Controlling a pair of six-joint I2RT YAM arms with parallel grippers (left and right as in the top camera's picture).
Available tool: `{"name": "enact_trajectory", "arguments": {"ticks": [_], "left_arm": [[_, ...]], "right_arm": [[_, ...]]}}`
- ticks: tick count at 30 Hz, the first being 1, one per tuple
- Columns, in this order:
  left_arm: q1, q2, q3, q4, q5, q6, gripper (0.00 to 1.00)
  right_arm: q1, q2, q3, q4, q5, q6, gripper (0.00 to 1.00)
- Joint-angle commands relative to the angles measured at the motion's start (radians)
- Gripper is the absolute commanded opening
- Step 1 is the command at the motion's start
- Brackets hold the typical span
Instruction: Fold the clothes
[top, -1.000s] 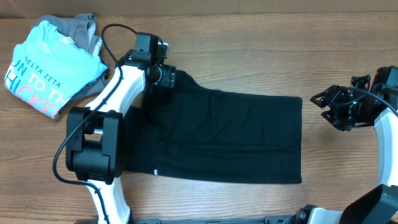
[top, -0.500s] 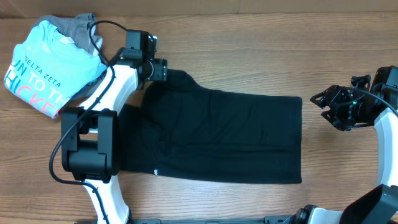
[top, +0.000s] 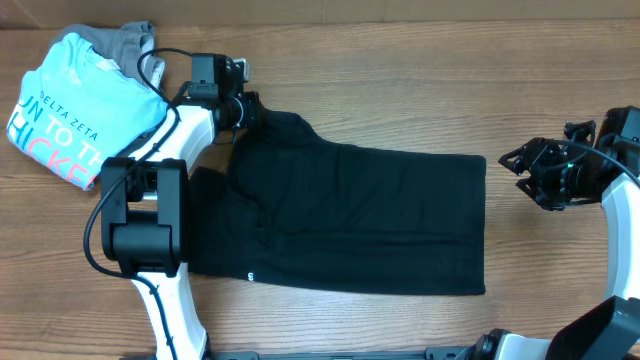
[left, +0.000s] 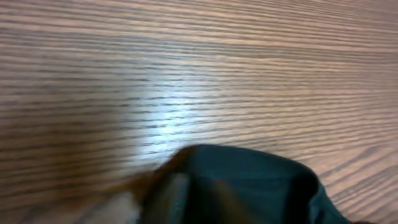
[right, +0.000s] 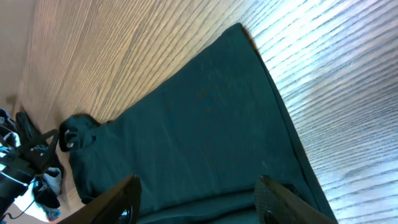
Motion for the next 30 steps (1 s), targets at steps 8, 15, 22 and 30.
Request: {"name": "enact_trajectory", "arguments": {"ticks": [8,15,22,30], "left_arm": [[0.023,-0.04,0.116,-0.164,0.029,-0.002,0.04],[0.019,-0.034,0.135,-0.196,-0.045,0.005,0.46],[-0.008,0.02,0.134,-0.173,-0.045,0.005,0.44],[-0.02,0.063,0.134,-0.181,-0.064,0.005,0.38]], "right_arm": [[0.006,-0.008,0.015,0.067,0.07,-0.006,0.62],[0.008,-0.008,0.015,0.111,0.059,-0.003,0.63],[0.008,-0.008,0.015,0.069,0.059,-0.004,0.62],[0.008,-0.008,0.015,0.058,0.059,-0.003,0.59]]}}
